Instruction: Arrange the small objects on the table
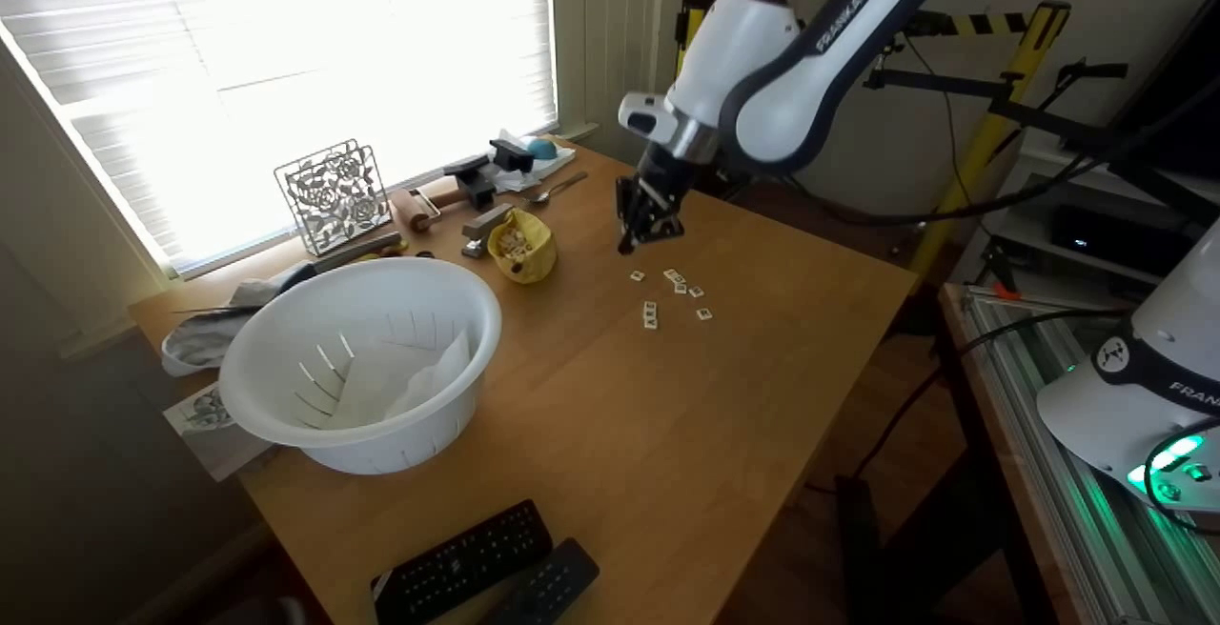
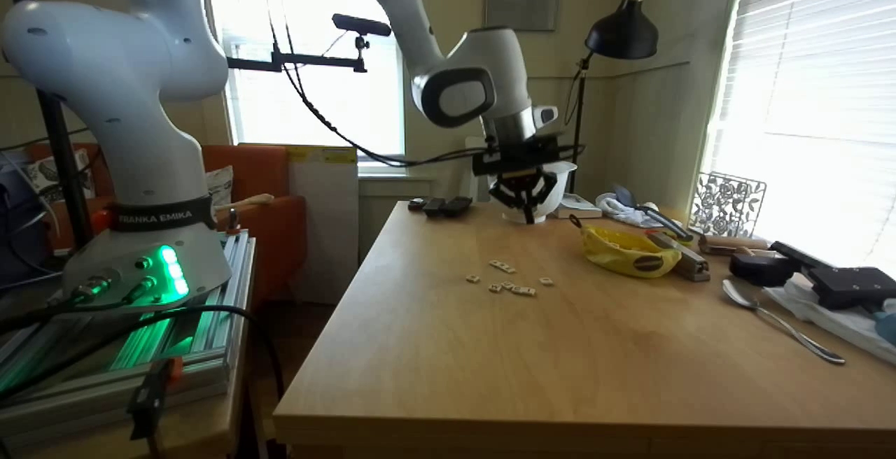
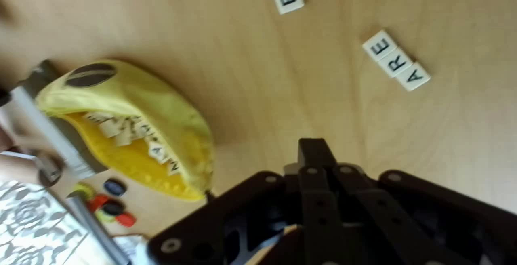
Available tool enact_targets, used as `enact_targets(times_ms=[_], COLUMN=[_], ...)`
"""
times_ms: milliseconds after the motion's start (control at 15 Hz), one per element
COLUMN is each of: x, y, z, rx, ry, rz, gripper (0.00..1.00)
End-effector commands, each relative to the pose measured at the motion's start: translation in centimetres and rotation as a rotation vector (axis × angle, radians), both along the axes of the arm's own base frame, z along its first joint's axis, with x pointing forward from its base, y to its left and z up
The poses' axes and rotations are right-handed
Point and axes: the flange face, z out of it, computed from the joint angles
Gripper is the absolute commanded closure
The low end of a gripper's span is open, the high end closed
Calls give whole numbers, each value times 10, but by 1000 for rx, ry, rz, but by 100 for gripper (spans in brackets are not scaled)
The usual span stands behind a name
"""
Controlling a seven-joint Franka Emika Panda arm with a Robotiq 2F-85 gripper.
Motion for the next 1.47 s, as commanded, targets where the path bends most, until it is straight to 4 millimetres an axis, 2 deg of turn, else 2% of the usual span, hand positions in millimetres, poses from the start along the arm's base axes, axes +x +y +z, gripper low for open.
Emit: enact_targets(times_ms=[0,133,200,267,400,533,733,1000,1267,1400], x=[-6,-10,-14,-17,-25,-30,-36,-34,-27,-27], y=[-13,-25,-27,-30,-33,-30,-23,-16,-6,-8], z=[86,113,125,131,140,141,133,124,123,127], rx=[-3,-12,1,0,-14,3,58,120,206,172], ry=[-38,3,26,58,130,191,261,230,195,206], rz=[-155,-250,-294,-337,-432,-515,-628,-794,-855,-829], gripper=[100,100,74,73,60,48,26,0,0,0])
